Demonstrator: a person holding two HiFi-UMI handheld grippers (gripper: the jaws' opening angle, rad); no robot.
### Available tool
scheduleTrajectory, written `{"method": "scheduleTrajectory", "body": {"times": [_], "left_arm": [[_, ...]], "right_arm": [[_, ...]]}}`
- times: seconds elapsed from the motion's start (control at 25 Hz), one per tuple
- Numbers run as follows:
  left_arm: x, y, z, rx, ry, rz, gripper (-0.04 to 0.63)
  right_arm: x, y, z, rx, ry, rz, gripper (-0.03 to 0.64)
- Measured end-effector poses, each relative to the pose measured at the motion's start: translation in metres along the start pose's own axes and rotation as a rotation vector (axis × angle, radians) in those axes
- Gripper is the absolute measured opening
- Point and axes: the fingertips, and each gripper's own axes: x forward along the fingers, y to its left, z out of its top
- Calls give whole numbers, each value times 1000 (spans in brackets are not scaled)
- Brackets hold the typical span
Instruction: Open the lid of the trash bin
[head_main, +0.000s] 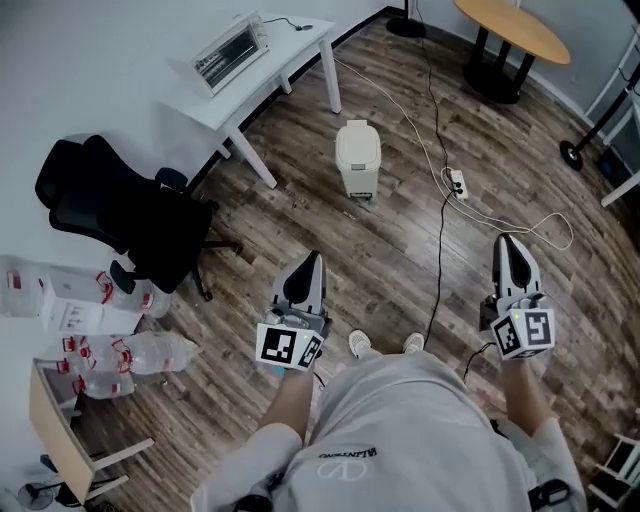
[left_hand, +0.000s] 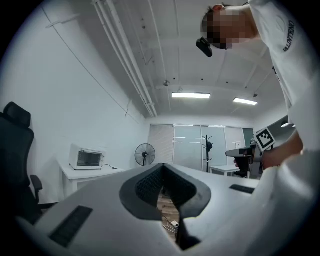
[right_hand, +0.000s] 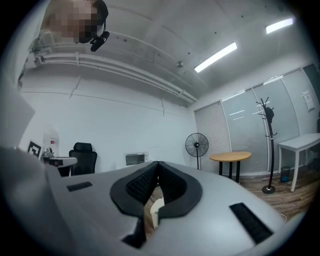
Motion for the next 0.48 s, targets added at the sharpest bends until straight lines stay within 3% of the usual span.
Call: {"method": "scheduleTrajectory", "body": {"times": [0.48], "left_arm": [[-19,39,-13,-33,6,-18,2]], "right_arm": [[27,52,-15,-29,17,14,17]]}}
